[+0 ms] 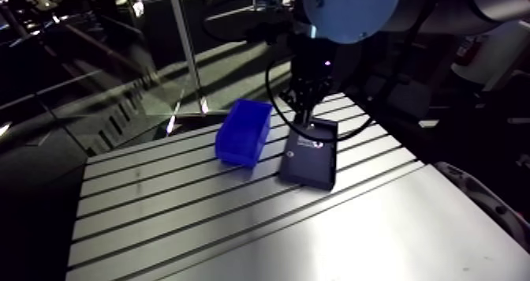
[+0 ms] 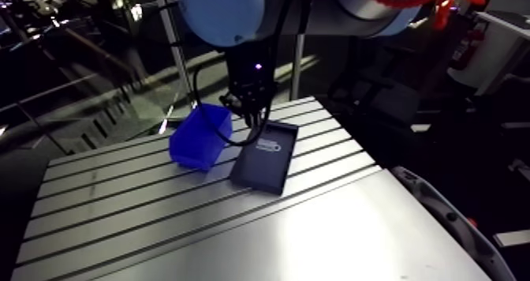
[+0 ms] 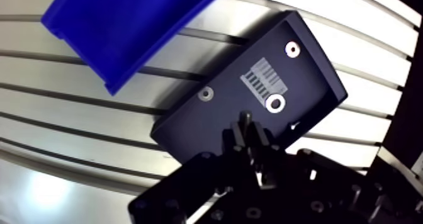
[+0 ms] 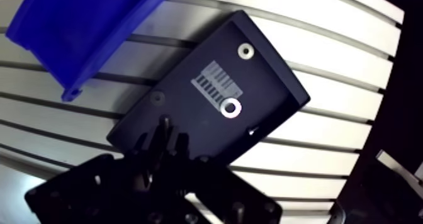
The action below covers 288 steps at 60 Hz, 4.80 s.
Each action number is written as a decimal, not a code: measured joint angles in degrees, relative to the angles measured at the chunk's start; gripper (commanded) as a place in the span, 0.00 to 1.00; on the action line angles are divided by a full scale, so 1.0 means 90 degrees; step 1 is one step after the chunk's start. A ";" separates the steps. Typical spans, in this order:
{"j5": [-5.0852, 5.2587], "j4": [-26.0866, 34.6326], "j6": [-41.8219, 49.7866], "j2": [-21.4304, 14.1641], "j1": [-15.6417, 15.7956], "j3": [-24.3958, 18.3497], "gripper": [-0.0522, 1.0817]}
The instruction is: Pick up the M10 bolt from the tray and put it into the blue bin.
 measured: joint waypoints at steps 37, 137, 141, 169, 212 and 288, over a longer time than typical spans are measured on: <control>0.0317 0.1096 -0.3275 0.0330 0.0821 -0.1383 0.99; -0.0052 0.0143 -0.3385 0.1498 0.1446 -0.0965 0.06; -0.0051 0.0127 -0.3345 0.1500 0.1448 -0.0954 0.05; -0.0164 0.0975 -0.3092 0.1026 0.1446 -0.1270 0.05; -0.0002 0.2762 -0.0444 0.0223 0.1389 -0.2457 0.05; -0.0015 0.3860 0.3698 -0.0468 0.1764 -0.3148 0.05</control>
